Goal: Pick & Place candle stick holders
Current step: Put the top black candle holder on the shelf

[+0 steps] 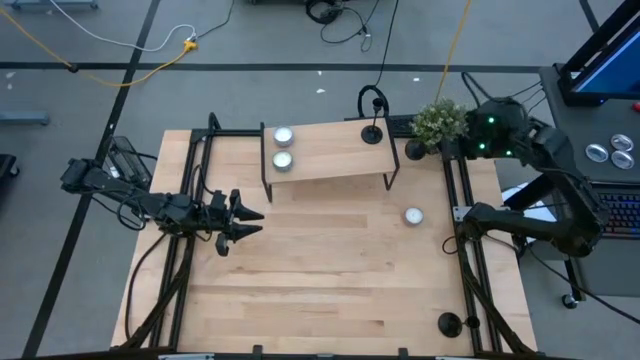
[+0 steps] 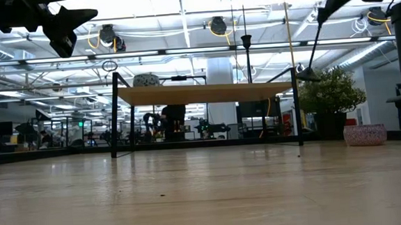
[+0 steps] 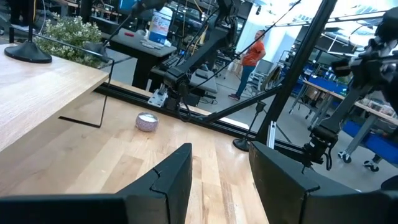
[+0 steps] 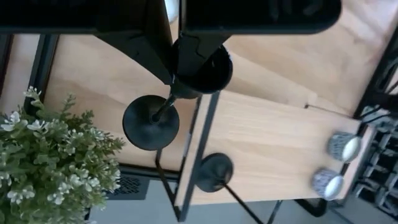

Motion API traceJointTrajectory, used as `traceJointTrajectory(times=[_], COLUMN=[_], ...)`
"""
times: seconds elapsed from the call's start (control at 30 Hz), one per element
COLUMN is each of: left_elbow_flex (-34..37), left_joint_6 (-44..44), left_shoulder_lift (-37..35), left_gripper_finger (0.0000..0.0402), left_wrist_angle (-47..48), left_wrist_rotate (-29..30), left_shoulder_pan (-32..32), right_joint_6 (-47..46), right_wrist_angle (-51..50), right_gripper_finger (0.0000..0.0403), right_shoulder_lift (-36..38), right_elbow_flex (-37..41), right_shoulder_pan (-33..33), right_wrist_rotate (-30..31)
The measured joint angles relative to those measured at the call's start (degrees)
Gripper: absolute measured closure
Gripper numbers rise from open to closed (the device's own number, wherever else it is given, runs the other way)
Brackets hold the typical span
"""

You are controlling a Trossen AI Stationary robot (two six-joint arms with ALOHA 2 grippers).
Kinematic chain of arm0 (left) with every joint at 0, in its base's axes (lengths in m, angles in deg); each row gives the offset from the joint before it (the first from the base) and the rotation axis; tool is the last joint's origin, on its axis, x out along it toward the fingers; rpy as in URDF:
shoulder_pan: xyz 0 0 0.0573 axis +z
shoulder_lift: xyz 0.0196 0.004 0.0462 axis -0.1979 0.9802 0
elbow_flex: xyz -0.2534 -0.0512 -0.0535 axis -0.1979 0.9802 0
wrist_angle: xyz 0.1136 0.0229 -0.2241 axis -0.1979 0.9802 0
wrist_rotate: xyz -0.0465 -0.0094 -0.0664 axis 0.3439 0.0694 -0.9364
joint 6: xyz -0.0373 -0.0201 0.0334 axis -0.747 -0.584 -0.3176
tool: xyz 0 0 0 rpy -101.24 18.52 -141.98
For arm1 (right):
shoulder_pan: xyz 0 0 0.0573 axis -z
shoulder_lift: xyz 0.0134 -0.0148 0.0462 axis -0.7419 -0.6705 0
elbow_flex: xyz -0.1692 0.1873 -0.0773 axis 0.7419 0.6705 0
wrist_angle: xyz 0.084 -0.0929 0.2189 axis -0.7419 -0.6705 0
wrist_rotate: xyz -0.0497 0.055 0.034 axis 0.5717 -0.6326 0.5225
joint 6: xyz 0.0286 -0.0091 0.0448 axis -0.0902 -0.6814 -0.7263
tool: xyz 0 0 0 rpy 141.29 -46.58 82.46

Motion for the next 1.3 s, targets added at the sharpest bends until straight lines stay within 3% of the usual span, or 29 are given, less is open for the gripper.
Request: traceJointTrajectory(times=[0.33,0.77,0.9,1.3], left_elbow_flex=[0.0,0.0,0.0,0.0], left_joint_6=[-1.5,-0.7,0.9,3.8], left_shoulder_lift=[0.0,0.0,0.0,0.0], left_gripper_finger=[0.0238,0.0238,0.0238,0.0238], left_wrist_angle=[0.0,0.5,0.5,0.5], left_wrist_rotate=[0.0,0.0,0.1,0.1], left_shoulder_pan=[0.0,0.0,0.0,0.0], right_joint_6=[4.6,7.8,8.6,10.1], right_wrist_angle=[-2.4,-4.9,-5.4,-5.8], right_gripper_finger=[0.0402,0.0402,0.0402,0.0402], right_shoulder_lift=[-5.0,-16.6,-19.9,-27.2], right_elbow_flex=[-10.9,-24.5,-26.5,-26.6], right_shoulder_pan=[0.0,0.0,0.0,-2.8], right_wrist_rotate=[-1.1,-15.3,-19.6,-22.1])
